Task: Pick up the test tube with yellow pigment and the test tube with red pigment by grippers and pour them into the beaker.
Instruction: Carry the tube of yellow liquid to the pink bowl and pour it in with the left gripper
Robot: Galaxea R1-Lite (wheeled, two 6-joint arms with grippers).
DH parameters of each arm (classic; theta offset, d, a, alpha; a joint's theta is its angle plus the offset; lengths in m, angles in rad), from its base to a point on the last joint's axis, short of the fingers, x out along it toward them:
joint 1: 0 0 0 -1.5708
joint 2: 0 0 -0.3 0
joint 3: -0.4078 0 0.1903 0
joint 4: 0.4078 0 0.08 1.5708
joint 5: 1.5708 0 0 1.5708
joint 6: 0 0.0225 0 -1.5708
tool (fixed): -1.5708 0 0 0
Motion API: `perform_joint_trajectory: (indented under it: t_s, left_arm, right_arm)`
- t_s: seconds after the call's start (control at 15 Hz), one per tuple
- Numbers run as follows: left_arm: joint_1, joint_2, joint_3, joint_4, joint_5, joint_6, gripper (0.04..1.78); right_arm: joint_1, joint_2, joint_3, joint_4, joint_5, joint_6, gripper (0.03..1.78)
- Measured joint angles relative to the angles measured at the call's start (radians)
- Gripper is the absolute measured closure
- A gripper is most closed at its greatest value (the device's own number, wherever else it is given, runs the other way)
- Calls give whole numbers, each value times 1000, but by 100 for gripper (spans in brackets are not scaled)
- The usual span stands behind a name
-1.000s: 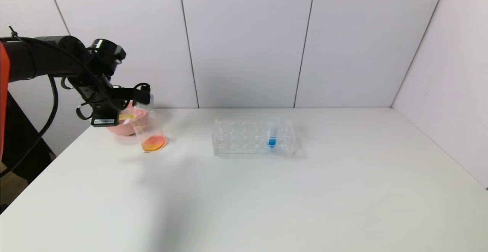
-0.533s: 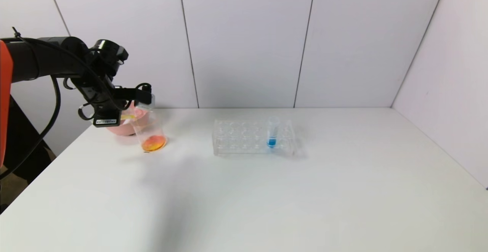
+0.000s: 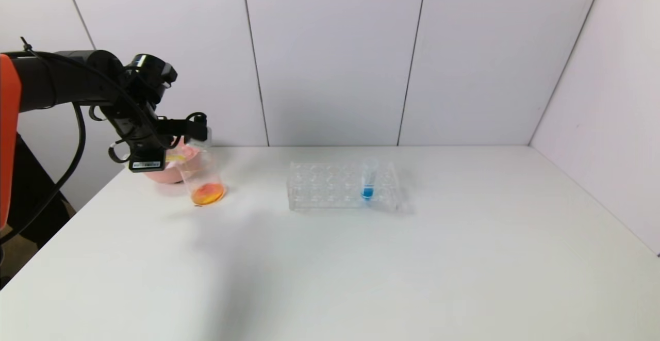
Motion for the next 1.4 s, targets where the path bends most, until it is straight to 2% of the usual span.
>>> perform_joint_trajectory:
  t_s: [1.4]
  left_arm:
    - [-36,5,-5,-7,129,-3,136]
  right_arm:
    - [0,0,0,0,0,0,11]
